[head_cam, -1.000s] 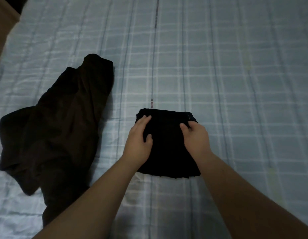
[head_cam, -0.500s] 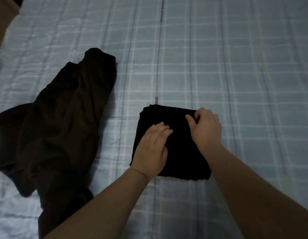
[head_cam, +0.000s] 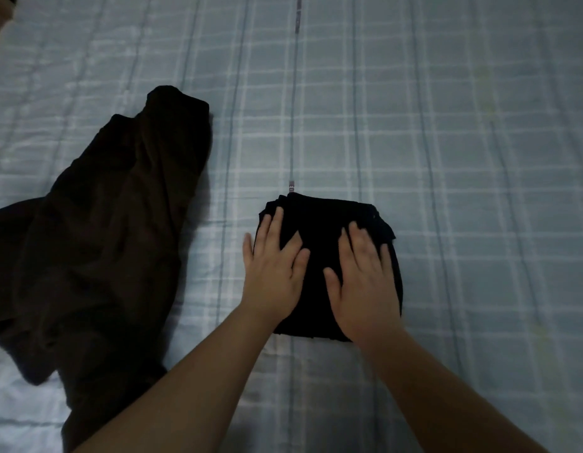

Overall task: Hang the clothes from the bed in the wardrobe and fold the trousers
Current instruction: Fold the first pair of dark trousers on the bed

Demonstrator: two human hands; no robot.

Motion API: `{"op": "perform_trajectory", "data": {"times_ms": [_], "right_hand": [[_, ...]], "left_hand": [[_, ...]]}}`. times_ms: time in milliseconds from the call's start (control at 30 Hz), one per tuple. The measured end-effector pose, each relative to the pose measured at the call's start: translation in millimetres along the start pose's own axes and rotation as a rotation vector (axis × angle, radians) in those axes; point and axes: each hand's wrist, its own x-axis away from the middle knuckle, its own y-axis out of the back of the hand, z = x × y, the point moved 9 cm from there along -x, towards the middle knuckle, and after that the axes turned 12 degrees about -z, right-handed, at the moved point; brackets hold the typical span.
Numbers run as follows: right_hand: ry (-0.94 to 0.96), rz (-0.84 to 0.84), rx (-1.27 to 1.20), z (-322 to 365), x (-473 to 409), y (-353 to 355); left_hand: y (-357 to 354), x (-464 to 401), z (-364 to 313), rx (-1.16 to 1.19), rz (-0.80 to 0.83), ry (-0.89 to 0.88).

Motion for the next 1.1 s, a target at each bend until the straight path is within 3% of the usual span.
{"op": "perform_trajectory", "data": {"times_ms": [67,167,233,300,400,533,833,1000,1100], "right_hand": [[-0.005,0.003,0.060,-2,-10,1],[-0.032,0.022,0.106,-17,-34,-5],[-0.025,0.043,0.091,-25,-46,-13],[0.003,0.063,0.064,-28,-50,-21],[-0.001,0.048,0.033,-33,-49,-28],[-0.035,0.000,-0.002,-38,-48,-34],[-0.019,0.027,-0.059,-48,-51,-42],[0.010,0.049,-0.026,-37,-51,-28],[-0.071,0.004,0.016,-31,-40,0]], "left_hand": [[-3,-2,2,-0.032,0.016,-0.029],[17,-15,-7,0.048,-0.137,0.004],[22,-19,-32,0.109,-0.180,-0.151],[4,-13,-46,-0.017,-0.077,-0.335],[-26,-23,-4,-0.230,0.070,-0.219],[-46,-31,27,-0.167,0.173,-0.180],[-40,-30,47,-0.093,0.196,-0.273],[-32,-31,38,-0.084,0.239,-0.216],[-14,-27,24,-0.038,0.200,-0.089]]}}
